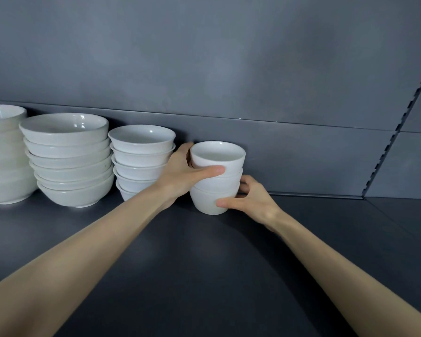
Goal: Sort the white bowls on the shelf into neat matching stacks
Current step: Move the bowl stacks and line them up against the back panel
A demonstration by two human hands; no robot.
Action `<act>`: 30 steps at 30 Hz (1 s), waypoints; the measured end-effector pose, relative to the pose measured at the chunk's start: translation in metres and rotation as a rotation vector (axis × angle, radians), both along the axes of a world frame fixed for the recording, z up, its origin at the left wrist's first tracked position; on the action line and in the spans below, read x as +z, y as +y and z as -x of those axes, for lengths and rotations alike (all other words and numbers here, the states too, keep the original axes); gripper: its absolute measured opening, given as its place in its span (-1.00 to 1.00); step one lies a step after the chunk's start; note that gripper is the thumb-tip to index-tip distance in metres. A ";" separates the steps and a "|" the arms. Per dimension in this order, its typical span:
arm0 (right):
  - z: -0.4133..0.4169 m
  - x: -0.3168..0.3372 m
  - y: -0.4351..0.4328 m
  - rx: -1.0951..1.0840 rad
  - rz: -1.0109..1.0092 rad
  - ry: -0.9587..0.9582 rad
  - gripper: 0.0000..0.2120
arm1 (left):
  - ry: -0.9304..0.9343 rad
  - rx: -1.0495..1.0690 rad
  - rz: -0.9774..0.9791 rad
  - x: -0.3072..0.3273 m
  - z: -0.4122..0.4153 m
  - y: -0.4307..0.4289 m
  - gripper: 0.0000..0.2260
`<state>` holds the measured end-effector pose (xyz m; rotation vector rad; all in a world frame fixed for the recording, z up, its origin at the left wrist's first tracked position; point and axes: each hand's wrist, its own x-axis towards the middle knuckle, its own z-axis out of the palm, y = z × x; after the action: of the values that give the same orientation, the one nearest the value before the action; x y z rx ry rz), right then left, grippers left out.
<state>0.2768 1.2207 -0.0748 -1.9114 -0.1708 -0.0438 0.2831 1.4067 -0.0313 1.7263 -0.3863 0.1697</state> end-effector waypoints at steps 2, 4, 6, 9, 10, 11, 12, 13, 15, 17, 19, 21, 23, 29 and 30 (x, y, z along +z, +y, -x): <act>0.001 0.000 0.000 0.009 -0.003 -0.004 -0.31 | -0.015 0.005 -0.002 -0.002 -0.001 0.000 -0.53; 0.001 -0.001 0.000 0.012 -0.006 -0.010 -0.31 | -0.022 0.007 -0.004 -0.002 -0.002 0.000 -0.53; 0.001 -0.001 0.000 0.017 -0.012 -0.015 -0.30 | -0.023 0.005 -0.004 -0.001 -0.002 -0.001 -0.53; 0.001 -0.001 0.000 0.030 -0.023 -0.021 -0.32 | -0.019 -0.007 0.005 -0.001 -0.002 -0.001 -0.49; 0.001 -0.001 0.000 0.033 -0.027 -0.022 -0.32 | -0.017 -0.009 0.007 -0.001 -0.003 -0.002 -0.47; 0.002 -0.002 0.000 0.036 -0.028 -0.023 -0.33 | -0.016 -0.008 0.008 -0.001 -0.003 -0.002 -0.44; 0.001 -0.002 0.000 0.037 -0.028 -0.024 -0.33 | -0.015 -0.005 0.009 -0.001 -0.003 -0.002 -0.42; 0.001 -0.002 0.000 0.040 -0.028 -0.026 -0.33 | -0.013 -0.003 0.010 -0.002 -0.003 -0.002 -0.41; 0.000 -0.002 -0.001 0.047 -0.030 -0.027 -0.33 | -0.011 0.001 0.010 -0.002 -0.003 -0.002 -0.44; 0.000 -0.002 -0.001 0.053 -0.031 -0.029 -0.33 | -0.013 0.002 0.006 -0.002 -0.004 -0.002 -0.52; 0.000 -0.002 -0.001 0.060 -0.031 -0.030 -0.34 | -0.010 0.001 0.008 -0.003 -0.003 -0.002 -0.53; 0.000 -0.002 -0.001 0.061 -0.033 -0.031 -0.34 | -0.004 -0.001 0.011 -0.004 -0.002 -0.001 -0.43; 0.000 -0.002 -0.001 0.061 -0.031 -0.031 -0.35 | 0.005 -0.006 0.018 -0.004 -0.002 -0.001 -0.37; -0.002 -0.004 -0.002 0.059 -0.015 -0.029 -0.33 | 0.007 -0.012 0.002 -0.007 -0.003 0.000 -0.39; -0.002 -0.004 -0.002 0.058 -0.011 -0.026 -0.33 | 0.005 -0.011 -0.002 -0.007 -0.003 0.000 -0.38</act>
<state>0.2789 1.2190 -0.0785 -1.8949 -0.2425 -0.0303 0.2858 1.4066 -0.0382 1.7256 -0.3928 0.1572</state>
